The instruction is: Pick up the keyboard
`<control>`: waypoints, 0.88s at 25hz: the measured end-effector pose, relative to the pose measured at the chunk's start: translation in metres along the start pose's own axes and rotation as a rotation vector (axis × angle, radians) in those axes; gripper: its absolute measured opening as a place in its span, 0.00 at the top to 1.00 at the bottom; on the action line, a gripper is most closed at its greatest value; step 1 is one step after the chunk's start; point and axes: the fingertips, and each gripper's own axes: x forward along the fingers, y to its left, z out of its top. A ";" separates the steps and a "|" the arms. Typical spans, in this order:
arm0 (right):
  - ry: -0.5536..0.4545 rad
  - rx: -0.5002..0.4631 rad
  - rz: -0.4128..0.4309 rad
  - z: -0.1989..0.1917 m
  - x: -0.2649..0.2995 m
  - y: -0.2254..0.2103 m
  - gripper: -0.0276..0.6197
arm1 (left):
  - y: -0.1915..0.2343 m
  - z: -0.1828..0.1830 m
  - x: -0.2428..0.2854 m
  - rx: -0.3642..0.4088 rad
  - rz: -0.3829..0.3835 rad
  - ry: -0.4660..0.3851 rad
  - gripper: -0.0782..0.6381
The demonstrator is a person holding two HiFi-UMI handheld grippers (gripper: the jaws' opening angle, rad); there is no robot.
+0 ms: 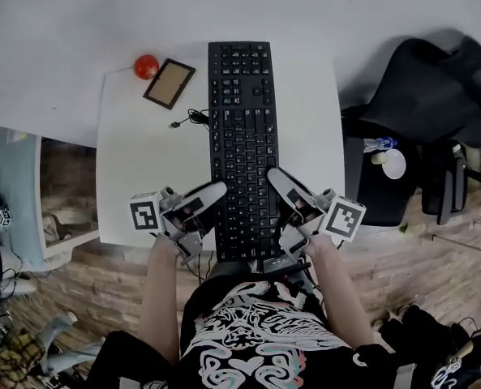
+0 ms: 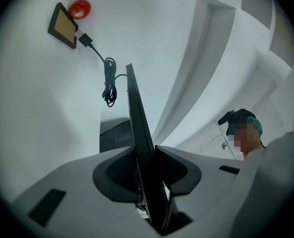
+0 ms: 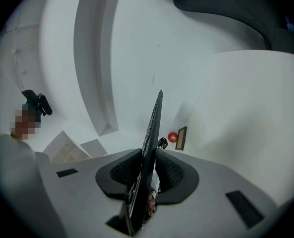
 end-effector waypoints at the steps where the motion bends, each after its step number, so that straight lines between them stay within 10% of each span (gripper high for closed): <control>1: 0.000 -0.002 -0.005 -0.001 0.000 0.000 0.80 | 0.000 0.000 0.000 0.000 -0.005 -0.002 0.73; 22: 0.012 -0.039 -0.020 -0.003 -0.002 -0.001 0.80 | 0.001 -0.001 0.000 -0.004 -0.039 -0.046 0.73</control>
